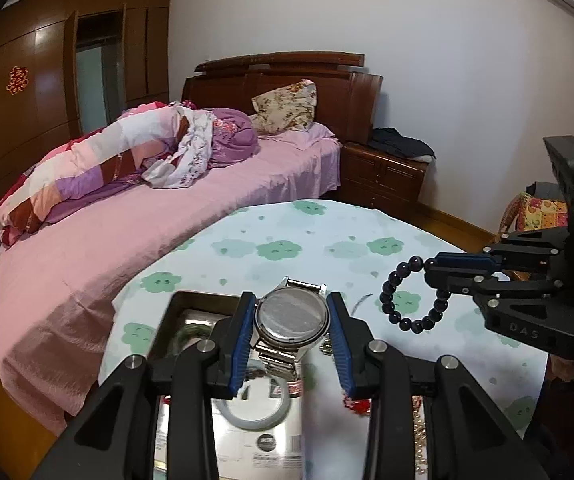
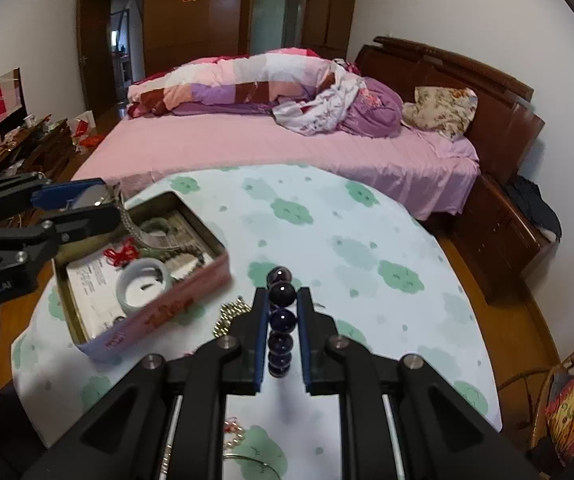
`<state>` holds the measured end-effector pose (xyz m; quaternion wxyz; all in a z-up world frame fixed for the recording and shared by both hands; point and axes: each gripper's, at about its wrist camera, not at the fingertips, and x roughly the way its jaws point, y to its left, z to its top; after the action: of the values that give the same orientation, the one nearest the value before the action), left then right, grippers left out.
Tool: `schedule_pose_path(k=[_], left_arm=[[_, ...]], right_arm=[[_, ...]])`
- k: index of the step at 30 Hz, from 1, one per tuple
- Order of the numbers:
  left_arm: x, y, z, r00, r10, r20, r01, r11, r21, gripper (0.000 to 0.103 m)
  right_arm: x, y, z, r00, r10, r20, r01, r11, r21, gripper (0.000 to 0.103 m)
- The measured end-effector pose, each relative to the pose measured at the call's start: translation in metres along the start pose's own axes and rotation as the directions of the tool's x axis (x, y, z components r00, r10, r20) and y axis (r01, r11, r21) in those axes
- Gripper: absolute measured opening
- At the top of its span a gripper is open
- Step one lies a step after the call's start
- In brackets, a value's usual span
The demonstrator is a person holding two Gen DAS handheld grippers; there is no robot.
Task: Organize jewelry
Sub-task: 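Carry the watch over the tin with the left tool while the right tool carries the bracelet over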
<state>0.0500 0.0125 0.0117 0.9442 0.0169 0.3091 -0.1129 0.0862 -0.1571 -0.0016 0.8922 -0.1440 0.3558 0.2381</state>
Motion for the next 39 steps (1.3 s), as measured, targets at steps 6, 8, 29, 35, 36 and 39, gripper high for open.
schedule_pose_path(k=[6, 8, 29, 35, 36, 39], left_arm=[[-0.007, 0.021, -0.003, 0.999, 0.036, 0.006, -0.036, 0.999, -0.028, 0.036], [-0.008, 0.029, -0.005, 0.999, 0.046, 0.005, -0.046, 0.998, -0.041, 0.036], [0.011, 0.066, -0.034, 0.991, 0.105, -0.080, -0.112, 0.990, -0.083, 0.036], [0.026, 0.071, -0.045, 0.987, 0.103, -0.122, -0.114, 0.990, -0.083, 0.036], [0.027, 0.073, -0.046, 0.987, 0.102, -0.126, -0.114, 0.990, -0.086, 0.036], [0.032, 0.076, -0.049, 0.985, 0.102, -0.138, -0.115, 0.989, -0.092, 0.036]], right_arm=[[-0.005, 0.018, 0.014, 0.999, 0.026, 0.026, -0.025, 0.999, -0.034, 0.016], [-0.006, 0.025, 0.018, 0.999, 0.032, 0.033, -0.031, 0.998, -0.047, 0.016], [0.025, 0.077, 0.055, 0.986, 0.145, 0.078, -0.136, 0.984, -0.115, 0.016], [0.054, 0.081, 0.055, 0.983, 0.176, 0.054, -0.171, 0.981, -0.090, 0.016], [0.058, 0.081, 0.054, 0.983, 0.177, 0.048, -0.172, 0.981, -0.087, 0.016], [0.065, 0.083, 0.051, 0.984, 0.178, 0.033, -0.175, 0.981, -0.083, 0.016]])
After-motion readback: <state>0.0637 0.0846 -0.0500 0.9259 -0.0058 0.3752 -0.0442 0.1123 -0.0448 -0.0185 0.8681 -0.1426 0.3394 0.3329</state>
